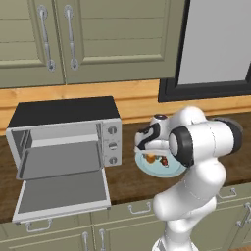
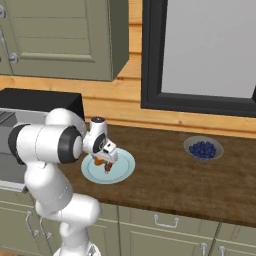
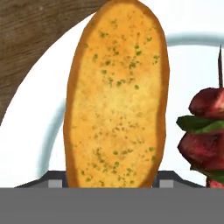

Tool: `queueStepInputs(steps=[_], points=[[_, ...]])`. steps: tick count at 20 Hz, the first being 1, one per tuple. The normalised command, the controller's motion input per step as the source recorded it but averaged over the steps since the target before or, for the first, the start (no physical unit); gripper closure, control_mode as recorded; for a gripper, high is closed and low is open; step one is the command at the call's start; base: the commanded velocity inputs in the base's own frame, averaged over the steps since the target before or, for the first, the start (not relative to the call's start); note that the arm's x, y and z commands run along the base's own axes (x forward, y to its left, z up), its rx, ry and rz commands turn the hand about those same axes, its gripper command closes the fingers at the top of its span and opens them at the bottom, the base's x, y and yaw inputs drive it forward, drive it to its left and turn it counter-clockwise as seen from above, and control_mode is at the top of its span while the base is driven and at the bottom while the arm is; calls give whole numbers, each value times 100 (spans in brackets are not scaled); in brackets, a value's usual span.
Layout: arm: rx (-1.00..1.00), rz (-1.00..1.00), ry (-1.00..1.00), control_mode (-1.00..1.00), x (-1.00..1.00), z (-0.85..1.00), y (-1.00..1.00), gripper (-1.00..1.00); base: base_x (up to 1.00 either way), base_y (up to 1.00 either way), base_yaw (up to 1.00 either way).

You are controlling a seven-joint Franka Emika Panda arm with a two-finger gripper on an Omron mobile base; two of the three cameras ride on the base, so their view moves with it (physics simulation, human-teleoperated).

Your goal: Pick up the kebab skewer and baguette bread, and place them inside the toaster oven. Close the toaster oven door and start by setting the timer.

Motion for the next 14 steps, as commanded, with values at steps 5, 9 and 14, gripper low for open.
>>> queueStepInputs(steps=[5, 9, 14], points=[[0, 0, -3, -100, -46, 65, -2, 100, 0, 0, 0], [0, 4, -4, -100, -90, 100, 14, 100, 0, 0, 0], [0, 4, -3, -100, -100, 84, 45, 100, 0, 0, 0]])
